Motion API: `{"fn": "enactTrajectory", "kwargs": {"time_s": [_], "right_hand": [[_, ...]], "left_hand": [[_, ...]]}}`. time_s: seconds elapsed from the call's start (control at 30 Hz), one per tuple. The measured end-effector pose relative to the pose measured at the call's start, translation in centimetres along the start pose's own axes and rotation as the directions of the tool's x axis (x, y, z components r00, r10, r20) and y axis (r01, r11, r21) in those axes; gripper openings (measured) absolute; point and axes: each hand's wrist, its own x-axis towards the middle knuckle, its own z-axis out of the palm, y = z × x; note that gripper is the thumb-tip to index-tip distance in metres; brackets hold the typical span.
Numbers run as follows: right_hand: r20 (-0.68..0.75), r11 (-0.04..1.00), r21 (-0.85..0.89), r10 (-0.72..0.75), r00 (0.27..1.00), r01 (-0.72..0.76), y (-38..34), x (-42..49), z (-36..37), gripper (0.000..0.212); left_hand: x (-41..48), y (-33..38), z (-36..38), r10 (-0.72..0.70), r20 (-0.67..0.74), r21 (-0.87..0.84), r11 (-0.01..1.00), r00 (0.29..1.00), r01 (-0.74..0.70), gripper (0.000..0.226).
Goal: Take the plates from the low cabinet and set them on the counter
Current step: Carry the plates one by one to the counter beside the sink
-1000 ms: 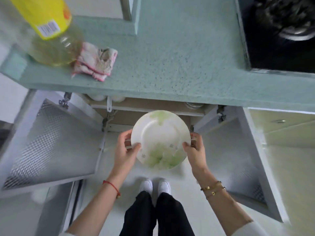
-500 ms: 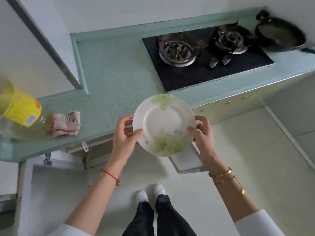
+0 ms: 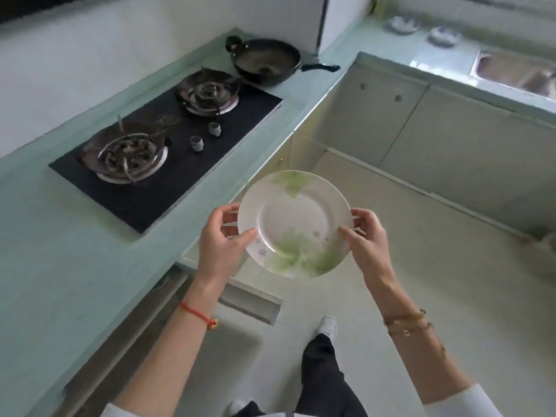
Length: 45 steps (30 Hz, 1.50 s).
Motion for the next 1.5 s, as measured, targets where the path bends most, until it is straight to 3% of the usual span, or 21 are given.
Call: {"fn": "enactTrajectory", "kwargs": {"time_s": [0.17, 0.53, 0.87, 1.3, 1.5], "right_hand": [[-0.117, 1.000, -0.023, -0.012, 0.993, 0.010, -1.5, 7.2, -8.1, 0.033], [-0.220, 0.995, -0.103, -0.023, 0.975, 0.000, -4.3, 24.6, -22.8, 0.027], [-0.291, 0.997, -0.074, 0.005, 0.957, -0.028, -4.8, 40.4, -27.5, 0.027], [-0.381, 0.993, -0.114, -0.006, 0.925, -0.040, -10.5, 68.1, -30.9, 0.025], [-0.353, 0.989, -0.141, -0.003, 0.936, -0.050, -11.3, 80.7, -32.3, 0.027]], "left_hand": [[5.3, 3.6, 11.0, 0.047, 0.106, -0.017, 0.999, 0.993, -0.046, 0.045], [16.2, 10.1, 32.7, 0.060, 0.201, -0.066, 0.997, 0.978, -0.047, 0.046], [29.1, 13.0, 45.1, 0.081, 0.267, -0.043, 0.996, 0.960, -0.072, 0.045], [54.2, 20.6, 61.8, 0.116, 0.367, 0.007, 0.992, 0.923, -0.127, 0.044], [64.0, 22.2, 68.5, 0.095, 0.358, 0.048, 0.992, 0.929, -0.120, 0.043]]}}
